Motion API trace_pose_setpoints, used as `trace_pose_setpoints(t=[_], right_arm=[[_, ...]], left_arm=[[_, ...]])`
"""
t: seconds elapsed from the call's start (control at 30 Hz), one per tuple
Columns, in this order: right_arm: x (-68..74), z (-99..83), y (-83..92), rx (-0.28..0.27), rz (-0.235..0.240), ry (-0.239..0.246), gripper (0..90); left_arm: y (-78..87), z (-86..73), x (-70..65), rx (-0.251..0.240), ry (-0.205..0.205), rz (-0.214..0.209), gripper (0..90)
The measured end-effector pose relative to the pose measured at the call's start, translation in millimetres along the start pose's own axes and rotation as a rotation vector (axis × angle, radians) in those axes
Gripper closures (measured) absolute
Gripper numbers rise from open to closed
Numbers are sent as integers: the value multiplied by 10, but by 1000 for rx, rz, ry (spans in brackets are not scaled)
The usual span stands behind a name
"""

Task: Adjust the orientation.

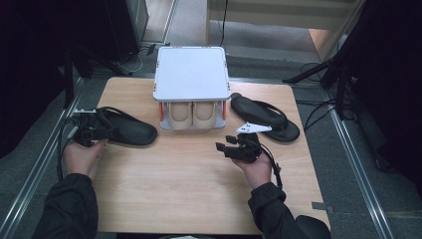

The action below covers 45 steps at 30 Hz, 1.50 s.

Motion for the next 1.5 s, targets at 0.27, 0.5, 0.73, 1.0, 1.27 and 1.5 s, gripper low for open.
trace_pose_setpoints(t=[0.27,0.5,0.73,1.0,1.27,1.5], right_arm=[[15,-40,31,5,-9,2,474],[27,-58,28,16,-13,5,471],[27,-63,35,21,-21,8,470],[41,-70,22,28,-21,17,469],[39,-74,26,31,-26,18,468],[40,-73,27,32,-29,26,466]], left_arm=[[-54,55,-38,-22,-2,24,232],[-90,60,-44,-8,21,34,241],[-119,14,-47,4,26,21,277],[-273,54,-56,4,30,33,264],[-260,81,-8,0,57,1,412],[-237,92,13,18,86,-14,499]])
Point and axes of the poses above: each handheld gripper's, and its own axes: y roughly backward along the jaws, z roughly out of its top, x roughly to its left, the point moved 7 cm from there along -y, roughly forward along the jaws, and after that the axes turned 10 degrees about y, right-handed, at the moved point
